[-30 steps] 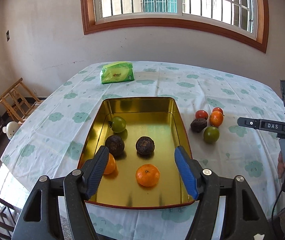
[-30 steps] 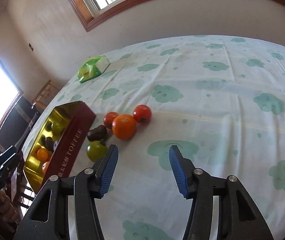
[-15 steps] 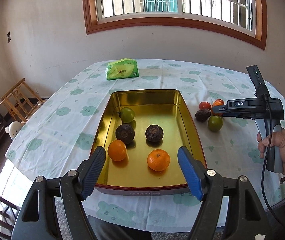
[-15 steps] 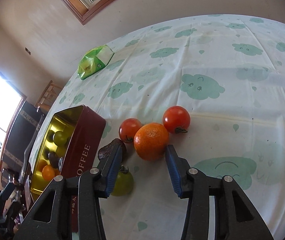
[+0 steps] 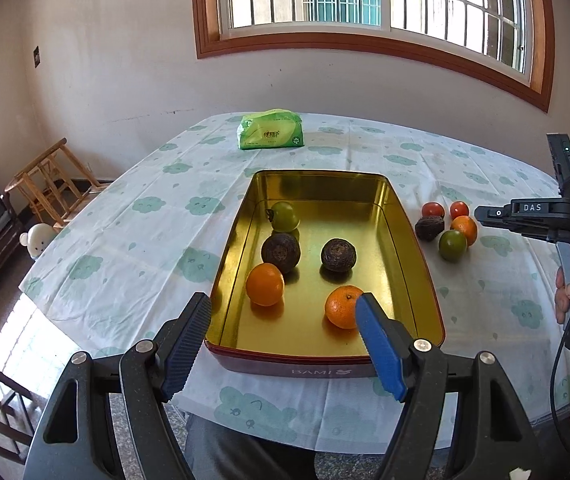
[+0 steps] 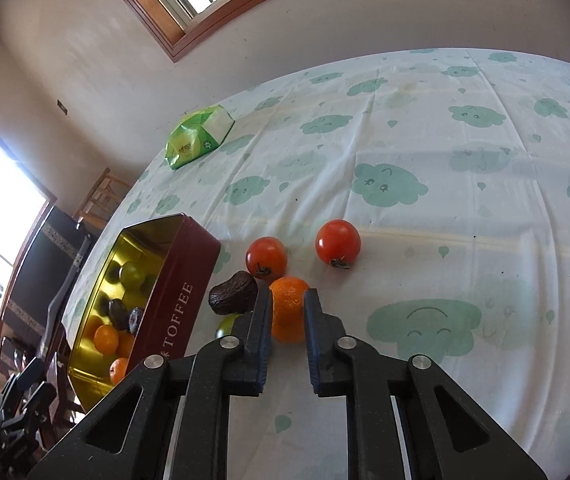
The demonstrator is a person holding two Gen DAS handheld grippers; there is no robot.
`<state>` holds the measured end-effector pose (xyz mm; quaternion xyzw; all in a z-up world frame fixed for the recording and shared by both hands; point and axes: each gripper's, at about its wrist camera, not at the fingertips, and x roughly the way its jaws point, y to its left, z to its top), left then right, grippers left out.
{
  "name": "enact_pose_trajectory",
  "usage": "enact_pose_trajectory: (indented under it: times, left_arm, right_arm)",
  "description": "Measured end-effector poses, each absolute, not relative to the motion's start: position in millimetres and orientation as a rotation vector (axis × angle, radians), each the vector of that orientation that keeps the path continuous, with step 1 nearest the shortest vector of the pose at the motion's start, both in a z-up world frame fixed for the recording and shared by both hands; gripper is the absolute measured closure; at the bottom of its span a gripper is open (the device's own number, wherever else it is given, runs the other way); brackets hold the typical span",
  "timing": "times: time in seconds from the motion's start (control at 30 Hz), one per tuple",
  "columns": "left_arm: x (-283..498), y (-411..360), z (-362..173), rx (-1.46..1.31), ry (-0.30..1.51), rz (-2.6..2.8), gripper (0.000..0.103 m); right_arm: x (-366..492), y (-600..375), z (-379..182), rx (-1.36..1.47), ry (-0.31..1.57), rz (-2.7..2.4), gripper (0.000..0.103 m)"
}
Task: Organize fruits
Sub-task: 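Grasp the orange tangerine on the table with the right gripper, then carry the tangerine into the tin and open the right gripper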
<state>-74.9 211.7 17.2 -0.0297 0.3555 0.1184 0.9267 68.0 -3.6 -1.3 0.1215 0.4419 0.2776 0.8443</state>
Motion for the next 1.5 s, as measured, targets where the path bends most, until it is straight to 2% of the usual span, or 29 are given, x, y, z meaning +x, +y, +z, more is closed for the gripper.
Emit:
enact_pose_trajectory:
  times: [0.17,0.33,0.4,0.57,0.6,0.77,0.83,0.9,1.23,1.5]
  left_arm:
    - [-84,218,15,-0.069,0.744,0.263,0.032]
    - [-90,218,15,-0.069,0.739,0.257,0.032]
    - [-90,216,14,-0.061,0.741,0.254,0.031]
    - [-88,213,11,-0.074,0.757,0.237,0.030]
    - [-87,212,10,-0.066,0.760,0.237,0.030]
    - [-85,209,4,-0.055,0.780,0.232,0.030]
    - [-83,209,2,-0.061,0.789,0.229,0.030]
    - [-81,208,0,-0.066,0.799,0.222,0.030]
    - [-83,196,-1,-0.051,0.800,0.199,0.029]
    - [-94,198,7,-0.043,0.759,0.230,0.029]
  right_arm:
    - [49,9,26,0.180,0.869,0.604,0.088]
    - [54,-1,11,0.180,0.917,0.575,0.086]
    - [53,1,7,0.146,0.920,0.561,0.082]
    - [63,8,-2,0.183,0.938,0.574,0.044]
    - [67,10,-4,0.187,0.939,0.564,0.043]
    - [89,17,-28,0.227,1.025,0.579,0.044]
    - [87,14,-31,0.226,1.009,0.575,0.052]
    - [87,3,-35,0.281,1.019,0.578,0.065]
    - [70,-63,-25,0.469,0.974,0.552,0.065]
    - [34,2,23,0.367,0.924,0.756,0.065]
